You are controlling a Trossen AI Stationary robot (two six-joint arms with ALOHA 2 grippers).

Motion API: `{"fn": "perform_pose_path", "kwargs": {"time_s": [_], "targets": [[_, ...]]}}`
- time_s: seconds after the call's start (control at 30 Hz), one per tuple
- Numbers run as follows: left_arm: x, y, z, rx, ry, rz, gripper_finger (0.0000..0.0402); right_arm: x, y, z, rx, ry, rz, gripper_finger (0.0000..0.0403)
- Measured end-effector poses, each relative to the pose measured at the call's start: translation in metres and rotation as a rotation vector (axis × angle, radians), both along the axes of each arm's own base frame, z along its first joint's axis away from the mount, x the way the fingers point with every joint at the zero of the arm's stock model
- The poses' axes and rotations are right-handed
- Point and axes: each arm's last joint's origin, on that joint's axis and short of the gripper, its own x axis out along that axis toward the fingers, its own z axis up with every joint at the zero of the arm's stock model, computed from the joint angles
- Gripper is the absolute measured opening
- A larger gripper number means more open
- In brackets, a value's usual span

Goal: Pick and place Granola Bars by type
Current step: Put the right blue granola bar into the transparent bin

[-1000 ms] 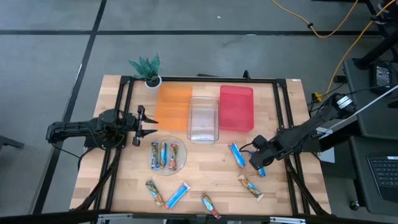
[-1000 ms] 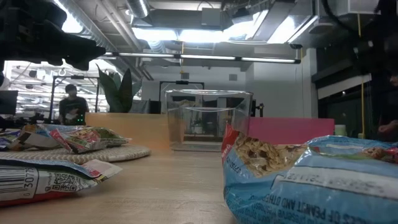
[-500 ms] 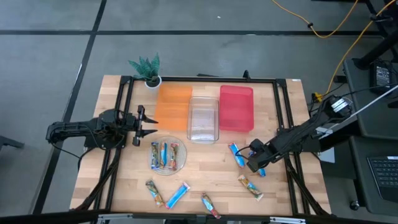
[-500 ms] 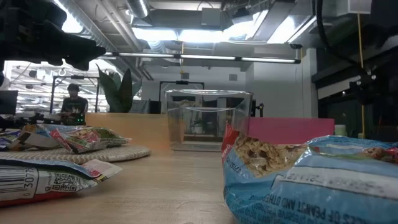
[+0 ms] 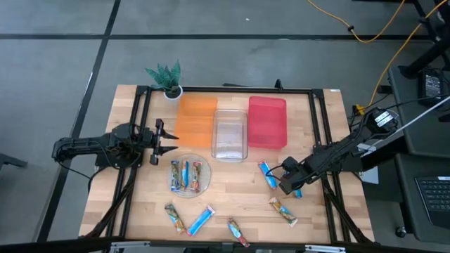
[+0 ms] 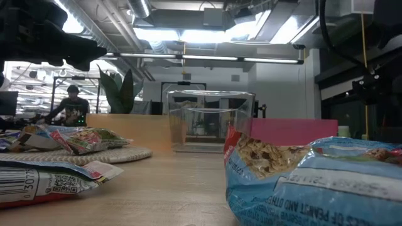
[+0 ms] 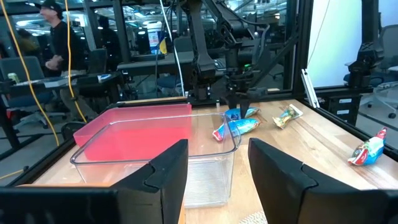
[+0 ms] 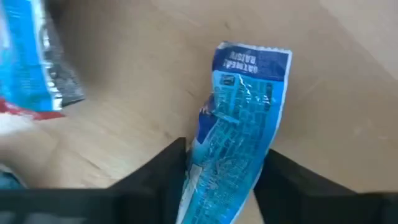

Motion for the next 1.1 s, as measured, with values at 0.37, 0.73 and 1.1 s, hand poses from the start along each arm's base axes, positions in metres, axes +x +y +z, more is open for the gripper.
{"fn": "perform_pose_path", "kwargs": {"time_s": [0.37, 0.73, 1.1], "targets": [[0.0, 0.0, 0.0, 0.0, 0.0, 0.0, 0.0163, 0.008, -0.002, 0.005, 0.032, -0.02, 0.104, 0.0073], [0.0, 0.0, 0.0, 0.0, 0.0, 0.0, 0.0163, 0.048, -0.004, 0.053, 0.008, -0.204, 0.291, 0.0069], [0.0, 0.0, 0.0, 0.0, 0.0, 0.0, 0.0162, 0.064, -0.017, 0.116, -0.147, -0.205, 0.407, 0.0069]]}}
